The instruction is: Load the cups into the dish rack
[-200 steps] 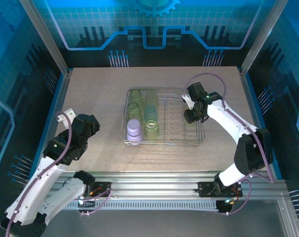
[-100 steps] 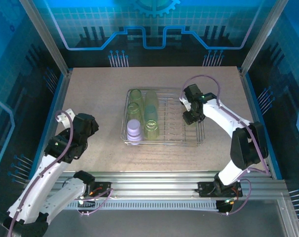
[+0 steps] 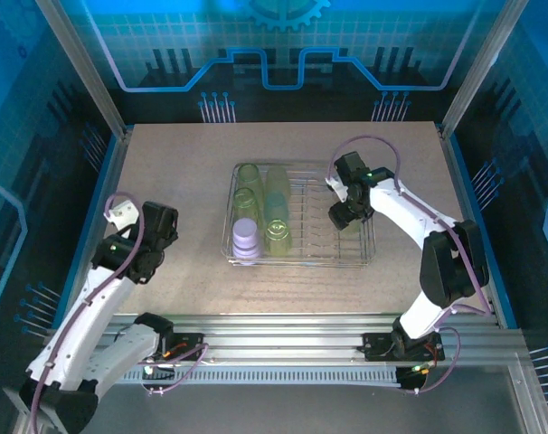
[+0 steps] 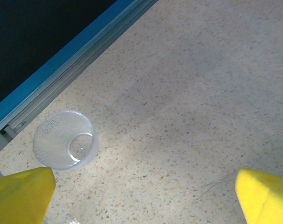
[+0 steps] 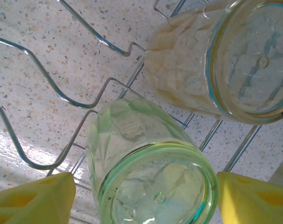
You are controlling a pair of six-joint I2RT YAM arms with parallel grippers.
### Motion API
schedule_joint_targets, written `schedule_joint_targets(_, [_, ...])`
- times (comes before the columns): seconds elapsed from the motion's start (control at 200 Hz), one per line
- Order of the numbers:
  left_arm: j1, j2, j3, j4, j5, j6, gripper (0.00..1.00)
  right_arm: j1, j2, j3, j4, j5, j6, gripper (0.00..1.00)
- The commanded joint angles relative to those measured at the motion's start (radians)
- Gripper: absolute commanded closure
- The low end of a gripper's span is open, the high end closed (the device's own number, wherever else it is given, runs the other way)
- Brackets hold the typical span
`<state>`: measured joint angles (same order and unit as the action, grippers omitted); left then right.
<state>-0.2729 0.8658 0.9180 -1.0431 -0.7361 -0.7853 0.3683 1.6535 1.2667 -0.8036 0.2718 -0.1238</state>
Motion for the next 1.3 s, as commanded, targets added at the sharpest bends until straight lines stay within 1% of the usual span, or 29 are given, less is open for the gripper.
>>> schedule_joint_targets(0.0, [0.022,0.025,-0.003,-0.049,0.001,-0.029,0.01,0.005,-0.021,0.04,-0.05,-0.013,0.016,0.2])
schedule_joint_targets(0.225, [0.077,0.118,0.019,-0.107,-0.046,-0.064,0.0,0.0,-0.138,0.04,-0.068,-0.031,0.056,0.19])
schedule_joint_targets(0.395, [0.128,0.248,0.074,-0.181,-0.077,-0.163,0.01,-0.014,-0.248,0.035,-0.066,-0.074,0.078,0.2])
schedule_joint_targets(0.475, [0.157,0.323,0.11,-0.24,-0.079,-0.237,0.01,-0.029,-0.3,0.031,-0.07,-0.091,0.083,0.2])
schedule_joint_targets(0.56, [0.189,0.406,0.142,-0.302,-0.086,-0.305,0.01,-0.055,-0.36,0.017,-0.068,-0.123,0.093,0.21])
schedule_joint_targets(0.615, [0.215,0.455,0.15,-0.315,-0.084,-0.324,0.01,-0.082,-0.393,0.006,-0.065,-0.16,0.101,0.21])
schedule_joint_targets(0.74, [0.273,0.509,0.135,-0.257,-0.042,-0.296,0.01,-0.132,-0.453,-0.013,-0.063,-0.25,0.123,0.22])
schedule_joint_targets(0.871, [0.317,0.515,0.082,-0.14,0.024,-0.23,0.01,-0.141,-0.481,-0.022,-0.07,-0.275,0.134,0.23])
schedule_joint_targets(0.961, [0.355,0.522,0.055,-0.087,0.045,-0.196,0.01,-0.143,-0.493,-0.032,-0.071,-0.29,0.15,0.23])
schedule_joint_targets(1.151, [0.463,0.549,0.016,0.034,0.124,-0.087,0.06,-0.142,-0.513,-0.052,-0.061,-0.32,0.17,0.23])
schedule_joint_targets(1.291, [0.481,0.587,0.021,0.063,0.11,-0.072,0.14,-0.142,-0.521,-0.048,-0.066,-0.326,0.173,0.24])
